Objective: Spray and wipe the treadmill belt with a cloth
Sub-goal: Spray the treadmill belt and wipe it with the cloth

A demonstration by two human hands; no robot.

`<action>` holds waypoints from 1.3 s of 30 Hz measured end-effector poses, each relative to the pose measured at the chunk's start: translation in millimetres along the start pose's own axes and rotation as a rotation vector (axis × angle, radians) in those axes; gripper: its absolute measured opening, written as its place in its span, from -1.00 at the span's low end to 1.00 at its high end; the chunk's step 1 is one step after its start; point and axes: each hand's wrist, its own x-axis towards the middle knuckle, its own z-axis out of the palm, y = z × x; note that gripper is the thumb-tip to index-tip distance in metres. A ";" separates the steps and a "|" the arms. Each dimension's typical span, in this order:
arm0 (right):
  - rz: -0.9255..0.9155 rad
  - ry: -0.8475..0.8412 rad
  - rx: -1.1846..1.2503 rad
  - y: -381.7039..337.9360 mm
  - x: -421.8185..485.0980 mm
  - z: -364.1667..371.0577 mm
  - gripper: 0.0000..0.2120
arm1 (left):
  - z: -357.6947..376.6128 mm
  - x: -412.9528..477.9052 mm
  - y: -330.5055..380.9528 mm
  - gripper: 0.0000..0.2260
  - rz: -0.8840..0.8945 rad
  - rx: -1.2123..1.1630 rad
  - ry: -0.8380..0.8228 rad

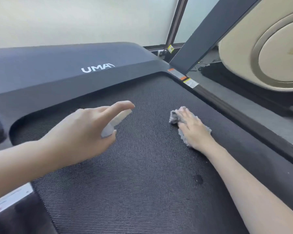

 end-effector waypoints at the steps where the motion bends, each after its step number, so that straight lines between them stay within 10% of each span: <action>1: 0.068 0.009 -0.003 10.6 4.3 -3.9 -0.54 | -0.2 -2.1 -1.0 -0.42 -0.003 -0.001 -0.008; 14: 0.521 0.062 -0.033 67.0 34.2 -22.3 -0.48 | -8.5 -9.2 -7.6 -0.42 0.050 -0.009 0.006; 34: -0.550 -0.304 0.169 -145.4 -129.2 22.3 -0.53 | -29.6 -4.9 12.0 -0.47 0.063 -0.128 0.063; 39: -0.495 -0.155 0.029 -136.6 -114.4 30.4 -0.46 | -36.6 -10.5 -2.3 -0.47 0.039 -0.121 0.098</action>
